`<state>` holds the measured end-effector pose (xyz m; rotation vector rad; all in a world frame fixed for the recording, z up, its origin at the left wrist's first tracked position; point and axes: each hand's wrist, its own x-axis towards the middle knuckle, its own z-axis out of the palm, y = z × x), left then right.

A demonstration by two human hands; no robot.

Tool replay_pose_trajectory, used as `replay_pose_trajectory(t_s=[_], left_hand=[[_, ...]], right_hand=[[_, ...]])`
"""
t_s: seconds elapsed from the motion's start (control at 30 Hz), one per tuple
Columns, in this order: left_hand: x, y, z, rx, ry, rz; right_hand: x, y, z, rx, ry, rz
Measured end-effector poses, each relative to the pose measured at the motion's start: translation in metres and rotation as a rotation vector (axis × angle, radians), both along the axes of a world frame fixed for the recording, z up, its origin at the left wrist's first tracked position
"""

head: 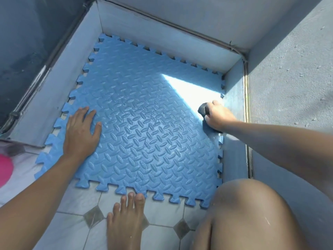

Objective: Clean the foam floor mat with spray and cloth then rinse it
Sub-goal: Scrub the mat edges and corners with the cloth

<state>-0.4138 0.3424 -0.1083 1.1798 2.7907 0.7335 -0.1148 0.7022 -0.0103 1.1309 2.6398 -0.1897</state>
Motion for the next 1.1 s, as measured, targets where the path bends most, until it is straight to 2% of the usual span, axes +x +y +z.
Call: replay_pose_trajectory(t_s=[0.07,0.27,0.37,0.47,0.53,0.57,0.63,0.77,0.87,1.0,1.1], left_hand=[[0.000,0.000,0.000,-0.004,-0.004,0.001],[0.003,0.000,0.003,-0.013,-0.010,0.008],[0.003,0.001,0.004,-0.011,-0.019,0.010],[0.004,0.001,0.004,-0.009,-0.021,0.009],[0.004,0.000,0.004,-0.010,-0.021,0.015],[0.004,0.001,0.004,-0.009,-0.022,0.016],[0.003,0.000,0.003,-0.001,-0.017,0.013],[0.001,0.001,0.000,0.013,0.011,0.005],[0.006,0.002,-0.001,0.018,0.027,0.021],[0.007,0.007,0.000,0.009,0.022,0.039],[0.006,0.006,0.001,-0.003,0.019,0.049]], right_hand=[[-0.007,-0.037,0.001,-0.107,0.075,0.140],[-0.037,-0.134,-0.021,-0.259,0.206,0.945],[-0.058,-0.160,-0.039,-0.141,0.214,1.055],[-0.074,-0.140,-0.043,-0.141,0.273,1.099],[-0.087,-0.109,-0.038,-0.175,0.309,1.009],[-0.091,-0.090,-0.033,-0.199,0.320,0.876],[-0.092,-0.044,-0.030,-0.172,0.355,0.519],[-0.067,0.048,-0.040,0.078,0.414,-0.151],[-0.055,0.091,-0.040,0.106,0.412,-0.502],[-0.102,0.098,-0.040,0.090,0.512,-0.633],[-0.183,0.064,-0.040,0.014,0.561,-0.545]])
